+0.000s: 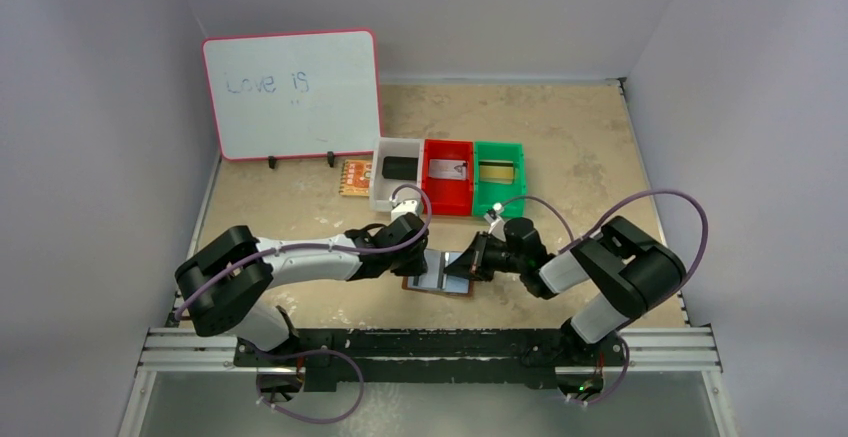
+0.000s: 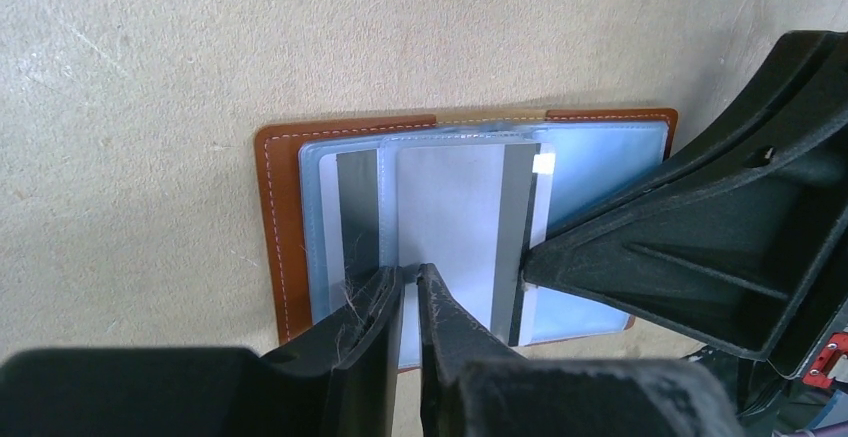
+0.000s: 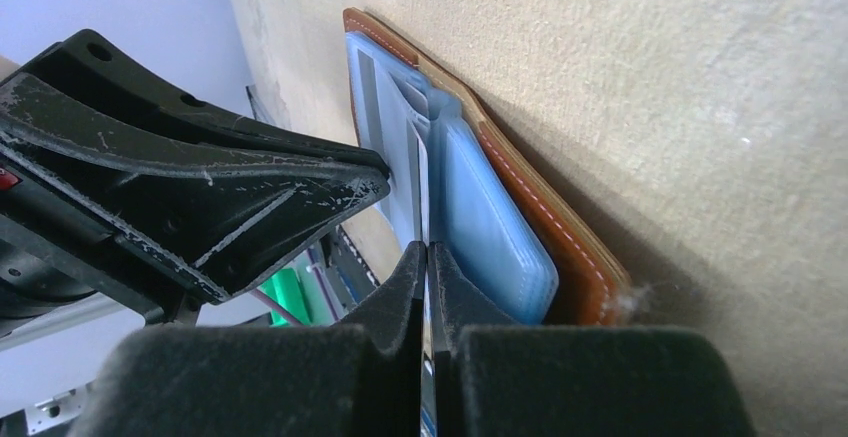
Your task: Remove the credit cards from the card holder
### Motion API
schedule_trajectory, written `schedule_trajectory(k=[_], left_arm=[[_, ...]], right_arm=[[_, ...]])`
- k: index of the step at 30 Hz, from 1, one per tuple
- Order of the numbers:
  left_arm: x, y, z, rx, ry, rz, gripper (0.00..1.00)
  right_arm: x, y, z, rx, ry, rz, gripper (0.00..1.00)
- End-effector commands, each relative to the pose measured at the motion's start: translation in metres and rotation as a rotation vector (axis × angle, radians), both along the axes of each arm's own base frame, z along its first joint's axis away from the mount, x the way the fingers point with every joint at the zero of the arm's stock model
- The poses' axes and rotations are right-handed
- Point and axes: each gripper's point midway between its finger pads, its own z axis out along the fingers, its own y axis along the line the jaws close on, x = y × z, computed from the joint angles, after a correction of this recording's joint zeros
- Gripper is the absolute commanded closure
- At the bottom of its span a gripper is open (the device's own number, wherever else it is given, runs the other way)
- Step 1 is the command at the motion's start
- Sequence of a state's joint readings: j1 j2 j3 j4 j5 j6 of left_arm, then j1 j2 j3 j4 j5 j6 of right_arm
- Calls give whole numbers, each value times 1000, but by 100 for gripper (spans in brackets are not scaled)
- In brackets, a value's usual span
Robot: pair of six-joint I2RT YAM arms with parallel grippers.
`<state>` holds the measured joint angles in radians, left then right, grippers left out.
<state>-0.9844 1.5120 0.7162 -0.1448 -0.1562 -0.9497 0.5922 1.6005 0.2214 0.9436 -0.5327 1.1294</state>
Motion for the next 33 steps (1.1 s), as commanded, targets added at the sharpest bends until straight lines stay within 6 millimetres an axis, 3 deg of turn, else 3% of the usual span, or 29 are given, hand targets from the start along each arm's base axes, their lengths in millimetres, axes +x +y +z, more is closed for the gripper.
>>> schedule_trajectory(k=[1,14,22,27,33], left_arm=[[-14,47,-40,213,52,22,88],[-15,44,-39,210,49,15,90],[-16,33,-36,183,49,-12,91],[-19,31,-38,191,54,-21,92],[-20,33,-39,206,53,-16,92]], right_arm=[[-1,-10,-6,-44,-3,-19,100],[0,-17,-5,-68,-13,-38,100],[13,-2,7,0,-67,-11,89],[8,3,9,81,-58,2,81],[-1,2,6,117,-32,4,84]])
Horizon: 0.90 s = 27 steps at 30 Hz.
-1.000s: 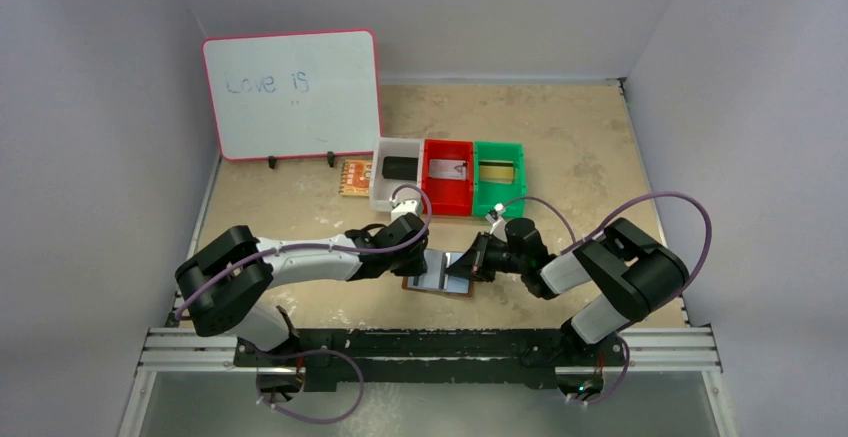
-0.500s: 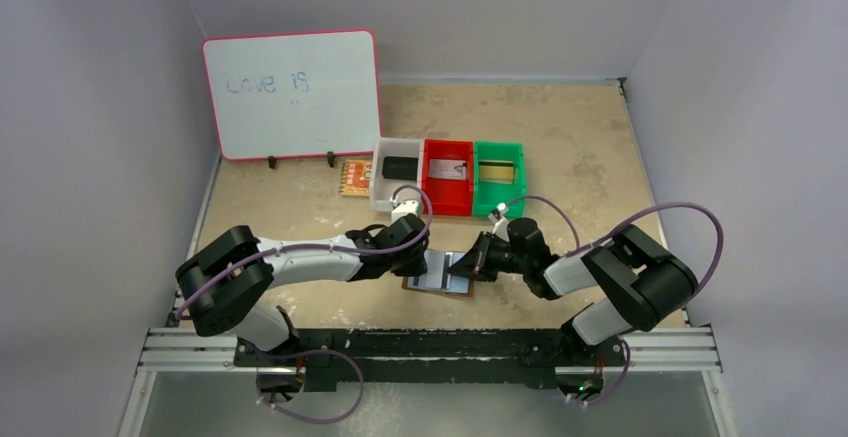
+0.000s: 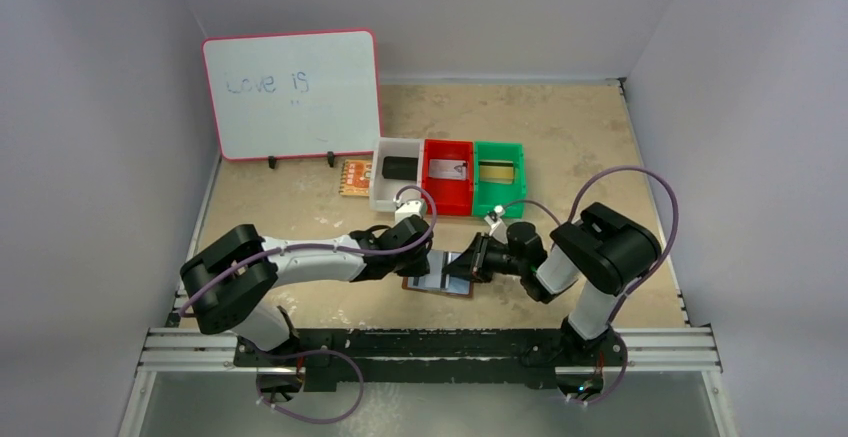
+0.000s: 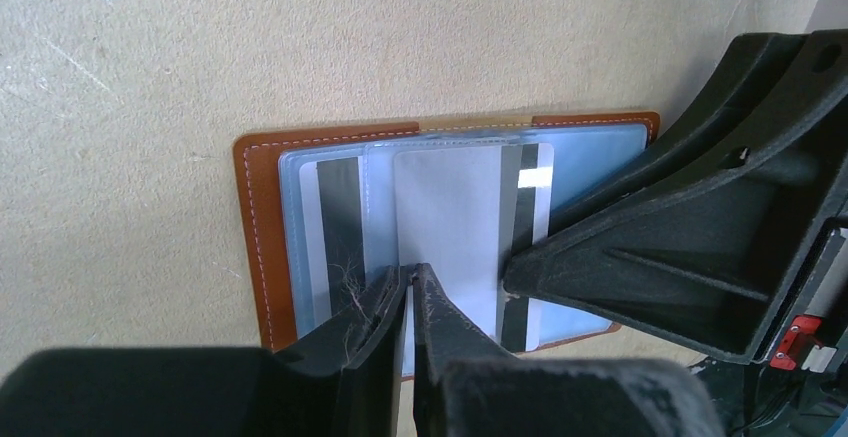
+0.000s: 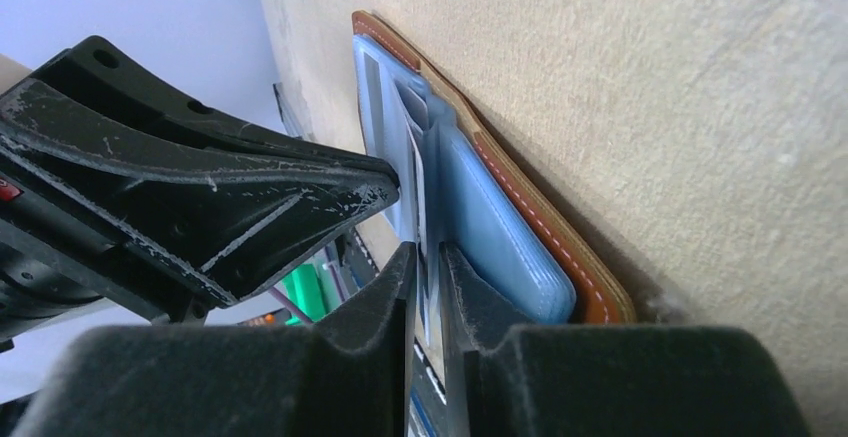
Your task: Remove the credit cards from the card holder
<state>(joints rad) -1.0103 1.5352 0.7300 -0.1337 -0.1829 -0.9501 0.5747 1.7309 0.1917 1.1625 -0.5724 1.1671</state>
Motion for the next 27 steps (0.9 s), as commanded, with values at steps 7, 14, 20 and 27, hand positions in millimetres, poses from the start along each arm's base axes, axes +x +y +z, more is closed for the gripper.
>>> schedule_trajectory(k=[7,14,20,27], left_arm=[[-19,44,-38,206,70,6,93],[-17,42,-36,198,63,10,93],[-15,39,-30,178,54,12,93],[-11,32,-19,144,28,16,91]], right_arm=[[-7,-8,4,8,-8,-22,100],[-3,-16,-1,-71,1,-58,100],[11,-31,6,-195,-38,-135,100],[23,-50,31,-258,-113,-240,100]])
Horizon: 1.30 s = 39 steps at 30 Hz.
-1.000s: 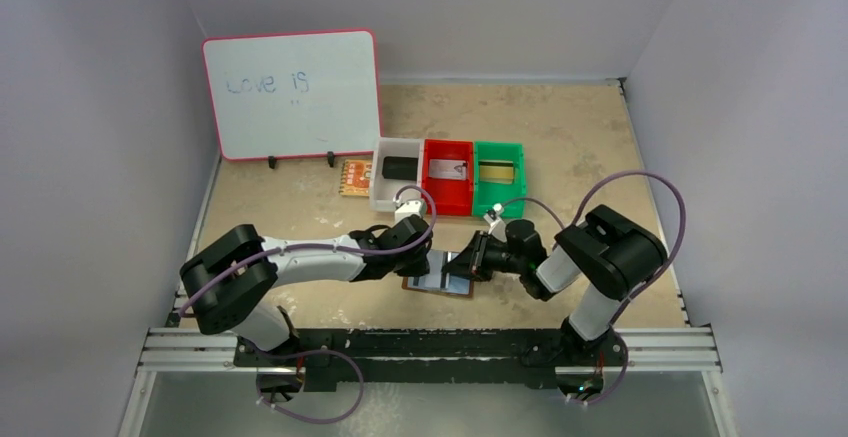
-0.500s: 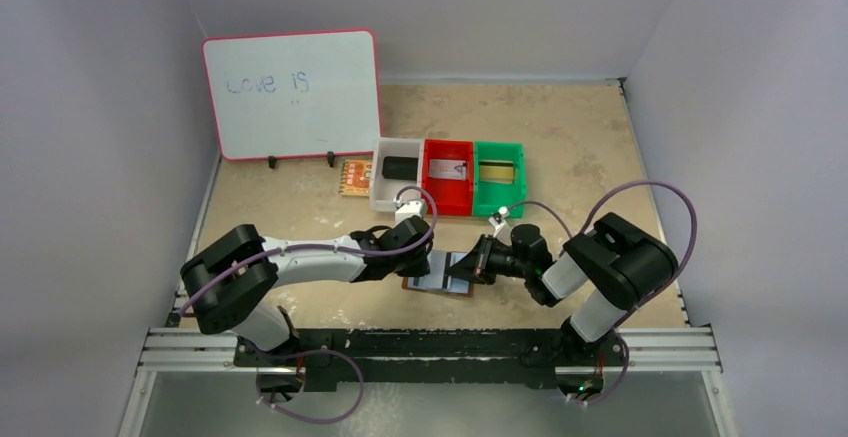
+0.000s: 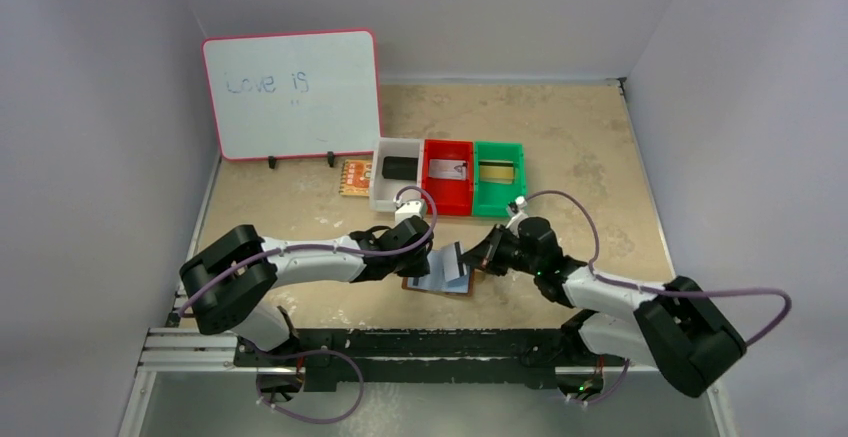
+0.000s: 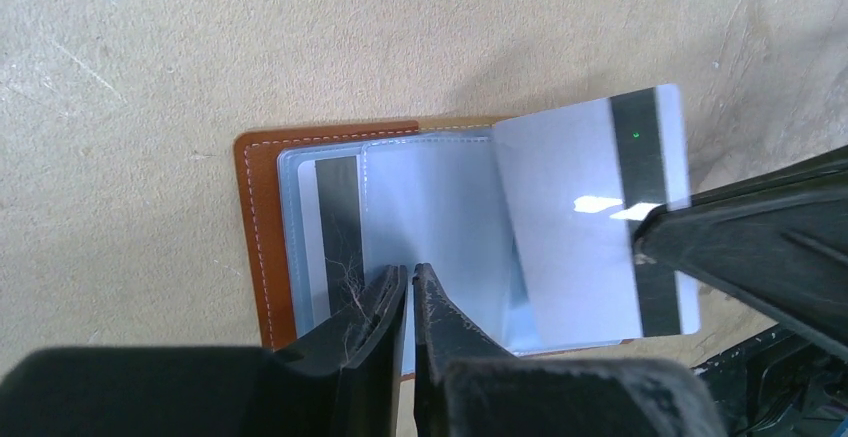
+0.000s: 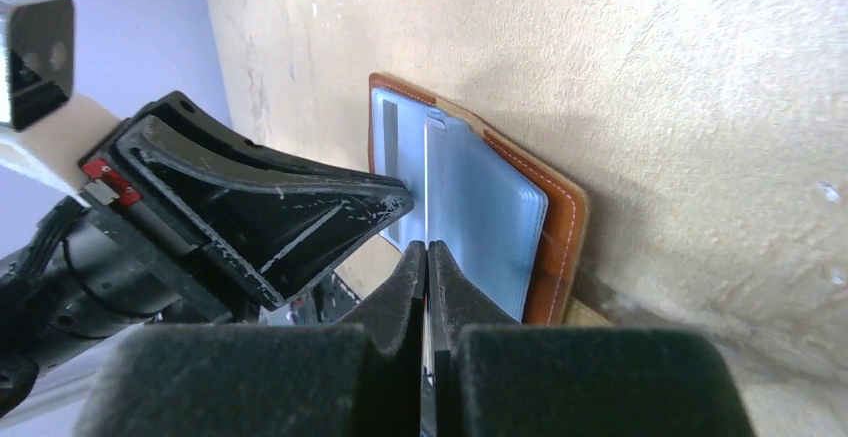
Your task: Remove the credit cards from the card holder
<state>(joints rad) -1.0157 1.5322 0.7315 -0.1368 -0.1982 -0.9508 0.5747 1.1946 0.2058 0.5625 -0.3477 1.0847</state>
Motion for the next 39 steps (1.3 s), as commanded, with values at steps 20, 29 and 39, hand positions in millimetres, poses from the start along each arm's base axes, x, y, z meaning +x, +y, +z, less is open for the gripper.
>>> schedule_trajectory(k=[20,29,39], left_arm=[[-3,10,16,11,-9,6,78],[7,-7,54,-114,-68,27,65],[7,-14,45,-115,-27,48,71]], right_arm=[[15,-1,26,-19,-176,18,100],[13,7,41,54,-229,50,100],[12,10,51,105,-244,52,100]])
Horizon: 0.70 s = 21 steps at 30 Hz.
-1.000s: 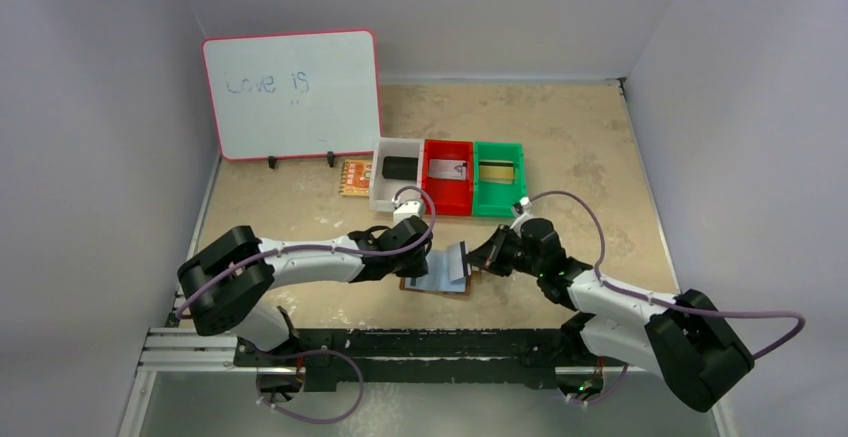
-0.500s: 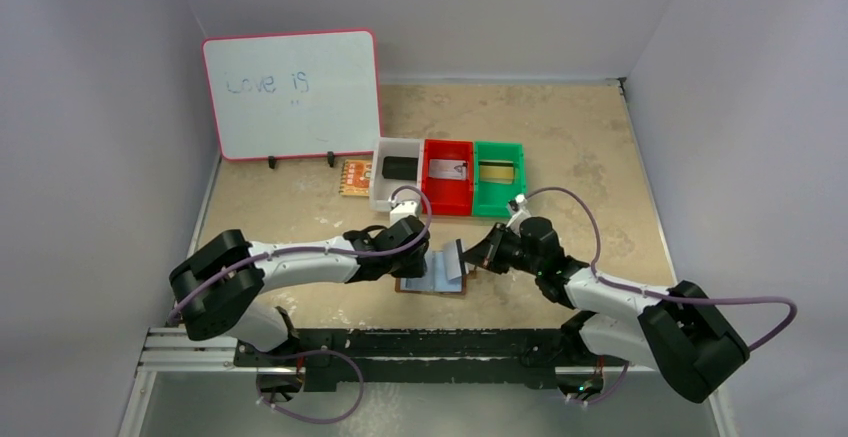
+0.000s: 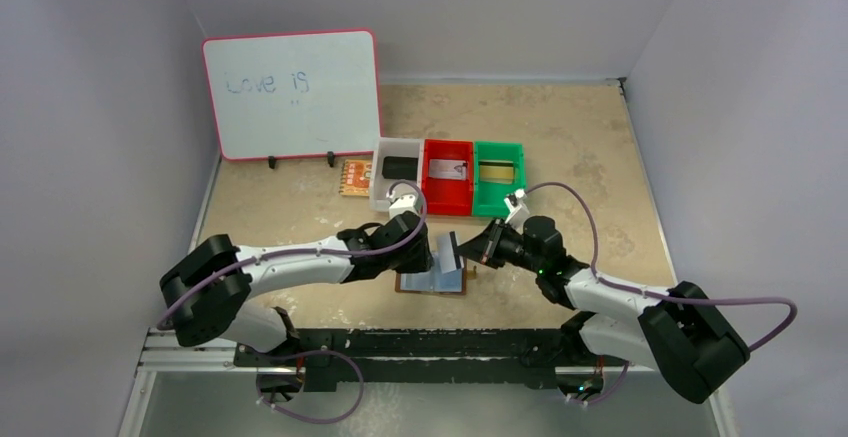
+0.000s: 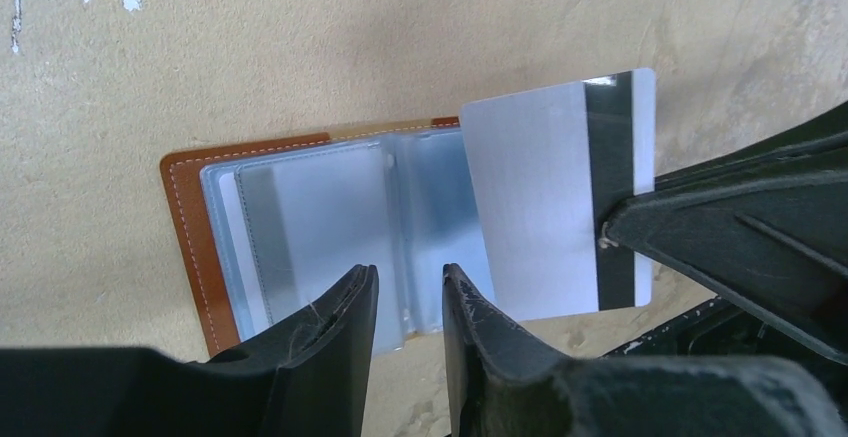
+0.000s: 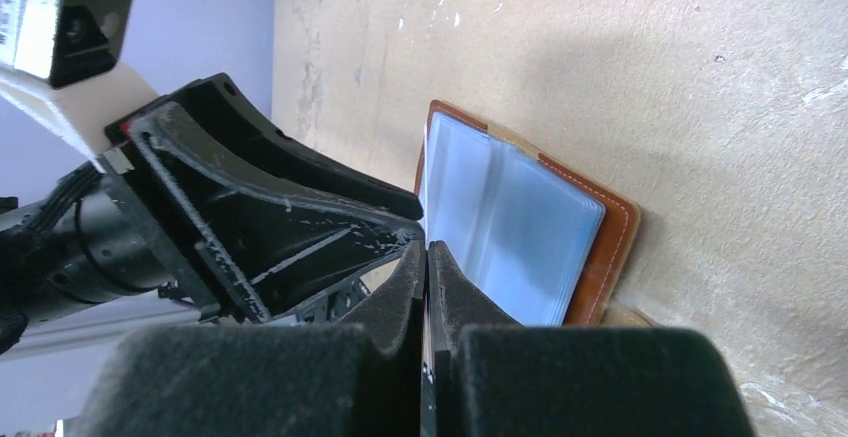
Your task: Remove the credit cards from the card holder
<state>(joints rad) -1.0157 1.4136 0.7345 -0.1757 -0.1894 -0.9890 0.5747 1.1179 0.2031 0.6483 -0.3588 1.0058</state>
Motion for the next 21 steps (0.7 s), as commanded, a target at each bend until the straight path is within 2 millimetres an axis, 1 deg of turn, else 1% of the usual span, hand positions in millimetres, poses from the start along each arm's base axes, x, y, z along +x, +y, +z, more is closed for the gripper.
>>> schedule_trajectory(k=[1,5,14,21], left_arm=[[8,-10,8,-17,-1,28,72],[7,-13,8,-37,-1,22,72],[7,-34,12,-124,6,-15,73],[10,-38,18,-150,-11,-15,73]], right_arm=[[2,4,18,56,-55,11,100],[2,4,17,54,-54,12,100],[-1,12,19,95,-39,53,100],[-2,15,14,99,-22,72,100]])
